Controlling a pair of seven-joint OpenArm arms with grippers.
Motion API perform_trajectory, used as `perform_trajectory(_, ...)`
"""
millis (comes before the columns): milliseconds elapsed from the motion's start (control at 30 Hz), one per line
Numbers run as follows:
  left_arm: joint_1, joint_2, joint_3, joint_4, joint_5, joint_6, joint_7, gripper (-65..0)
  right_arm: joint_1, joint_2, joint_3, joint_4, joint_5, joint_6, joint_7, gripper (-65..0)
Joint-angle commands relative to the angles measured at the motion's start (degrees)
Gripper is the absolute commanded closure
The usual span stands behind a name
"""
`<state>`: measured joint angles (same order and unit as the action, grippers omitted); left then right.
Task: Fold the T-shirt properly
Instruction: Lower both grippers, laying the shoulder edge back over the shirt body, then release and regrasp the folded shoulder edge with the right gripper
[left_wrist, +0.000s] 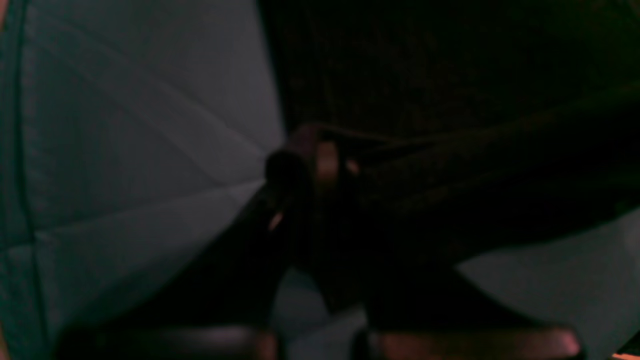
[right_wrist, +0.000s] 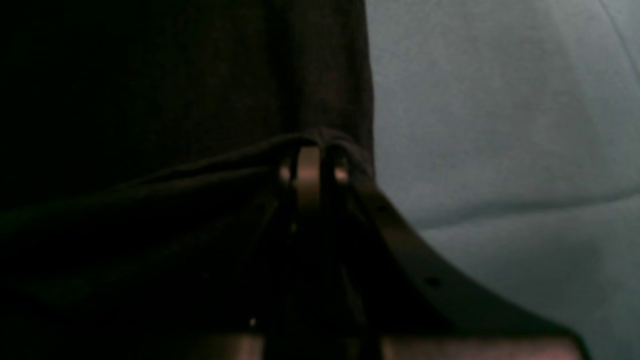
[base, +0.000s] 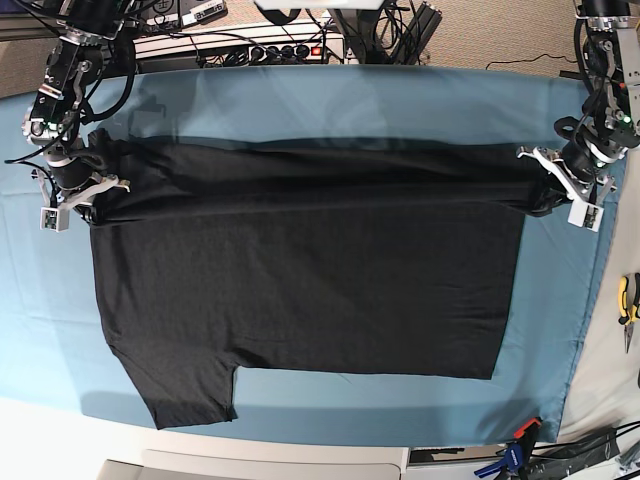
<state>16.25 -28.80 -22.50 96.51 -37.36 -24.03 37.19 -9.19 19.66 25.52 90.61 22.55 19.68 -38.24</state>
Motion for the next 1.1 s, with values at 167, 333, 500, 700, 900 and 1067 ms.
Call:
perform_trajectory(167, -0.55, -1.25, -0.50, 0.76, -0.33, 0.20, -1.27, 0.0, 0.74, 1.14, 0.44, 0.72, -1.18, -3.80, 2.16, 0.0)
perform_trajectory(333, -0.52, -1.25, -0.50, 0.76, -0.33, 0.20, -1.27, 0.0, 0.74, 1.11, 0.44, 0.72, -1.16, -4.04, 2.19, 0.0)
perform_trajectory(500, -0.55, -1.25, -0.50, 0.76, -0.33, 0.20, -1.29, 0.0, 0.74, 1.14, 0.44, 0.72, -1.16, -4.04, 2.19, 0.0)
perform_trajectory(700, -0.52, -1.25, -0.50, 0.76, -0.26, 0.17, -2.62, -1.5, 0.61, 1.11, 0.44, 0.72, -1.18, -4.04, 1.86, 0.0)
perform_trajectory(900, -0.55, -1.25, -0.50, 0.76, 1.51, 0.20, -4.09, -26.9, 0.59, 1.09, 0.46, 0.72, -1.25, -4.28, 2.58, -24.7)
perform_trajectory(1067, -0.55, -1.25, -0.50, 0.76, 2.32, 0.26, -4.28, -26.9, 0.61, 1.11, 0.46, 0.72, -3.61, -9.20, 4.09, -25.0)
